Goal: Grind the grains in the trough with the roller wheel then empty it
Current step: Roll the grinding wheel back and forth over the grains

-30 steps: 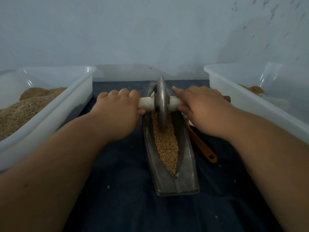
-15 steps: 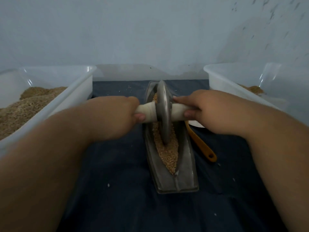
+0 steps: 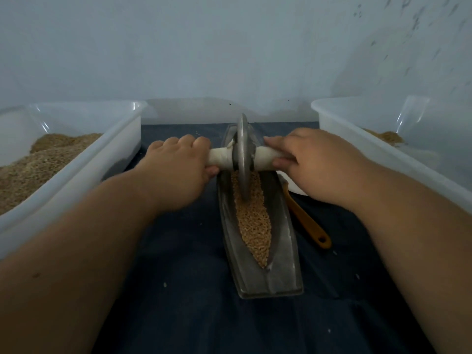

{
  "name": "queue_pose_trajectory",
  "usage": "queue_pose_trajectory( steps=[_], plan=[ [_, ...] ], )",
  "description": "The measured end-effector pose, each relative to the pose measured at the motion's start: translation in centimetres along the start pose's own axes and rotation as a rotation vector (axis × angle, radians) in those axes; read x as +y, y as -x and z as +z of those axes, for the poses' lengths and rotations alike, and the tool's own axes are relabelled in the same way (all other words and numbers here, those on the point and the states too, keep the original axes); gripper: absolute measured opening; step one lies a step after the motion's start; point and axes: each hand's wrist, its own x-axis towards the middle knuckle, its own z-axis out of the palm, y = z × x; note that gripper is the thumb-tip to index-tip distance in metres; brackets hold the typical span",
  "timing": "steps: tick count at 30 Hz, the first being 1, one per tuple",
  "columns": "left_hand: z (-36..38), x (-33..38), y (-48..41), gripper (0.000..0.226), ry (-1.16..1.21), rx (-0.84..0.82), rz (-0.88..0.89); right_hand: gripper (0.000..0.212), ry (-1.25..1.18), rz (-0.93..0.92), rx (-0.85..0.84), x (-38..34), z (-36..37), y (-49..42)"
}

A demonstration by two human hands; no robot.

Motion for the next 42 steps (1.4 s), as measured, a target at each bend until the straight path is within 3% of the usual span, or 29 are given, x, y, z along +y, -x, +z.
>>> queue_pose_trajectory(
  steps=[3,5,12,14,17,19,22,25,29,33,35,38,42],
  plan=[
    [-2.5,-0.1,1.4,0.032,0.094,-0.231,0.076,0.048,-0.032,-0.059,-0.179,-0.1,-2.4,1.4],
    [-4.1,0.3,2.5,0.037,0.093,-0.35,0.098,0.049,0.003,-0.099,-0.272,-0.1,-3.9,2.2],
    [-4.9,0.5,2.6,0.039,0.146,-0.396,0.087,0.042,-0.025,-0.067,-0.345,-0.6,-4.6,2.6],
    [-3.5,0.2,1.7,0.032,0.152,-0.334,0.06,0.038,-0.066,-0.022,-0.266,-0.4,-3.1,1.8],
    [-0.9,0.2,0.2,0.027,0.061,-0.05,0.015,0.039,-0.028,0.053,-0.057,0.1,0.2,0.2],
    [0.5,0.6,-0.5,0.035,-0.043,0.107,-0.041,0.042,-0.018,0.059,0.105,0.3,1.8,-0.5],
    [1.6,1.0,-0.9,0.041,-0.073,0.167,-0.096,0.043,-0.029,0.041,0.21,0.4,2.8,-1.2],
    [1.9,0.8,-0.7,0.043,-0.059,0.163,-0.076,0.045,-0.007,0.034,0.188,0.4,2.5,-1.1],
    [0.0,0.2,0.0,0.035,0.006,0.022,0.0,0.047,0.017,0.019,0.022,0.1,0.2,0.1],
    [-3.4,0.0,1.7,0.027,0.151,-0.314,0.083,0.04,-0.062,-0.027,-0.268,0.0,-3.3,1.7],
    [-4.8,-0.1,2.4,0.026,0.188,-0.436,0.087,0.047,-0.068,-0.06,-0.363,-0.2,-4.9,2.4],
    [-6.0,0.0,3.0,0.03,0.221,-0.495,0.099,0.052,-0.076,-0.079,-0.411,-0.4,-6.2,3.0],
    [-5.3,0.0,2.4,0.027,0.239,-0.475,0.086,0.031,-0.081,-0.038,-0.393,-0.2,-5.1,2.6]
  ],
)
